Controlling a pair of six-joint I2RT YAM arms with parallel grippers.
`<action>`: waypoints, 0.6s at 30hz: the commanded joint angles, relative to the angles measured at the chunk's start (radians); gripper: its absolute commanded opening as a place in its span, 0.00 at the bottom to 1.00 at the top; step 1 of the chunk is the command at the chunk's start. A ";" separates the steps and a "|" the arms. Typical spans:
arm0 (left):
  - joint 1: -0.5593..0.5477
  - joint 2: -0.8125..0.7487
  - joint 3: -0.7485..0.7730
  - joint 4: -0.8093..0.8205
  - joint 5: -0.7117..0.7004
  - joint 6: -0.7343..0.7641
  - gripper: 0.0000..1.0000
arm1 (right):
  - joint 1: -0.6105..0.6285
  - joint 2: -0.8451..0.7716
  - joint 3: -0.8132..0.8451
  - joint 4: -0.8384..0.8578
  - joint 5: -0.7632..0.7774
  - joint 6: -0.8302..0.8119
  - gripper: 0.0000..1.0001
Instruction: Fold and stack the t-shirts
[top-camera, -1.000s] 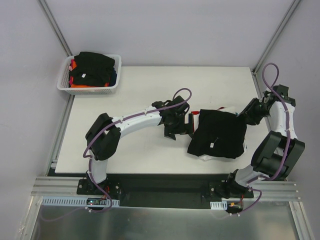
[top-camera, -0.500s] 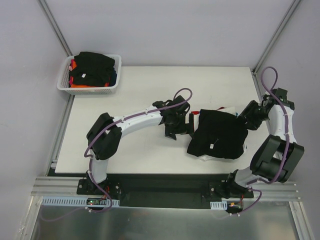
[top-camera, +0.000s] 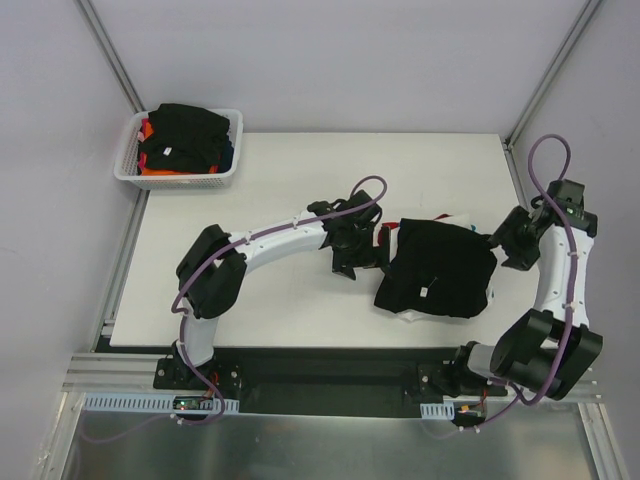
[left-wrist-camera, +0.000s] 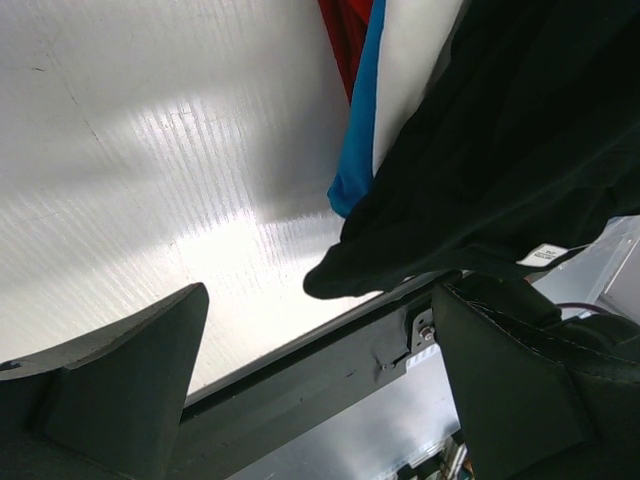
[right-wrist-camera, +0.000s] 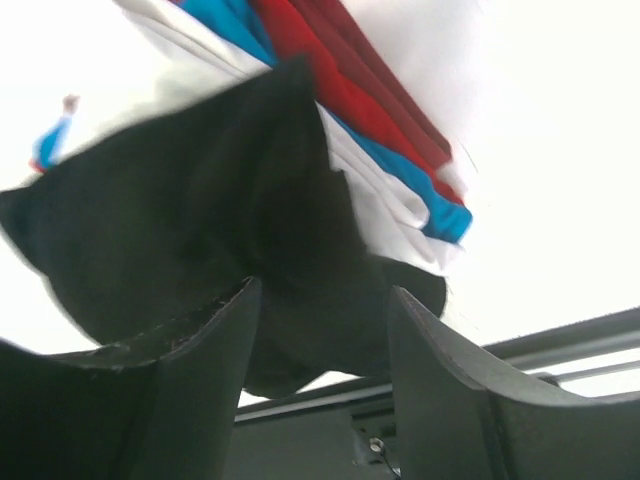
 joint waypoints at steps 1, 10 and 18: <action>0.001 -0.040 -0.029 -0.012 0.003 0.020 0.94 | 0.005 0.007 -0.089 0.024 0.049 0.016 0.57; 0.004 -0.103 -0.100 -0.018 -0.021 0.044 0.95 | 0.011 0.145 -0.122 0.229 -0.146 0.077 0.52; 0.010 -0.076 -0.063 -0.021 -0.015 0.041 0.95 | 0.021 0.218 0.004 0.210 -0.153 0.057 0.01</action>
